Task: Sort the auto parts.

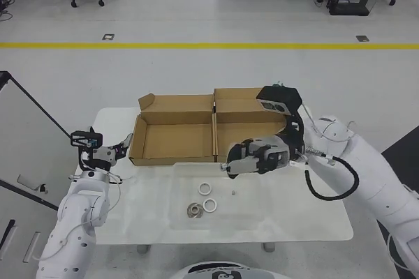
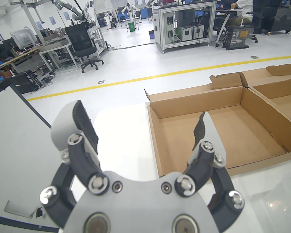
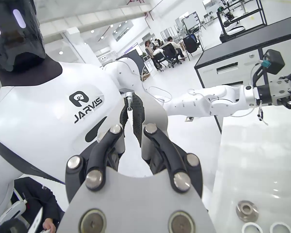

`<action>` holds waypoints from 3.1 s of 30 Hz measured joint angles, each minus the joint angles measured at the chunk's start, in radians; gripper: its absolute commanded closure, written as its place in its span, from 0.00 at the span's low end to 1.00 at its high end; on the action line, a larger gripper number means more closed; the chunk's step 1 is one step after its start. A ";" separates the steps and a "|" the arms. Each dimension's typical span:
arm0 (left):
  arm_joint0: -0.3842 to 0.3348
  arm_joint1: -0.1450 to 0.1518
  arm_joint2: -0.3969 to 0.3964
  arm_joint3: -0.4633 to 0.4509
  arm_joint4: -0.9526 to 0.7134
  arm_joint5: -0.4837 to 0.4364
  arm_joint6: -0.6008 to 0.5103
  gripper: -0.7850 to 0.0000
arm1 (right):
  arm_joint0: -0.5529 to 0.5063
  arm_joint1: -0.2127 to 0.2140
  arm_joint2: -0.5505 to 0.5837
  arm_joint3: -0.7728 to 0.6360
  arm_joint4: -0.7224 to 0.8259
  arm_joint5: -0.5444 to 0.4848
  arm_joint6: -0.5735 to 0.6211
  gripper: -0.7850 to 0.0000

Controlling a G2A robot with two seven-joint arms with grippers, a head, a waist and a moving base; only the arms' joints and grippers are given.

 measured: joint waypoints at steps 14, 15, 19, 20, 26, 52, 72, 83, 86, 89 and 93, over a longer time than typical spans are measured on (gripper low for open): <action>0.000 0.000 0.000 0.000 0.000 0.000 0.000 0.00 | -0.027 -0.021 0.041 -0.062 0.198 -0.056 -0.083 1.00; 0.000 0.000 0.000 0.000 0.000 0.000 0.000 0.00 | -0.025 -0.025 0.044 -0.065 0.230 -0.058 -0.075 1.00; 0.000 0.000 0.000 0.000 0.000 0.000 0.000 0.00 | -0.016 -0.048 0.051 -0.085 0.371 -0.055 -0.054 1.00; 0.000 0.000 0.000 0.000 0.000 0.000 0.000 0.00 | -0.013 -0.055 0.051 -0.090 0.397 -0.051 -0.051 1.00; 0.000 0.000 0.000 0.000 0.000 0.000 0.000 0.00 | 0.006 -0.101 0.065 -0.095 0.513 -0.010 -0.011 1.00; 0.000 0.000 0.000 0.000 0.000 0.000 0.000 0.00 | 0.005 -0.184 0.135 0.009 0.319 0.118 0.044 1.00; 0.000 0.000 0.000 0.000 0.000 0.000 0.000 0.00 | -0.025 -0.242 0.203 0.055 0.435 0.141 0.126 1.00; 0.000 0.000 0.000 0.000 0.000 0.000 0.000 0.00 | -0.002 -0.250 0.233 0.067 0.179 0.226 0.115 1.00; 0.000 0.000 0.000 0.000 0.000 0.000 0.000 0.00 | -0.009 -0.254 0.238 0.060 0.188 0.230 0.112 1.00; 0.000 0.000 0.000 0.000 0.000 0.000 0.000 0.00 | -0.027 -0.263 0.239 0.045 0.268 0.224 0.100 1.00; 0.000 0.000 0.000 0.000 0.000 0.000 0.000 0.00 | -0.041 -0.277 0.241 0.025 0.397 0.222 0.119 1.00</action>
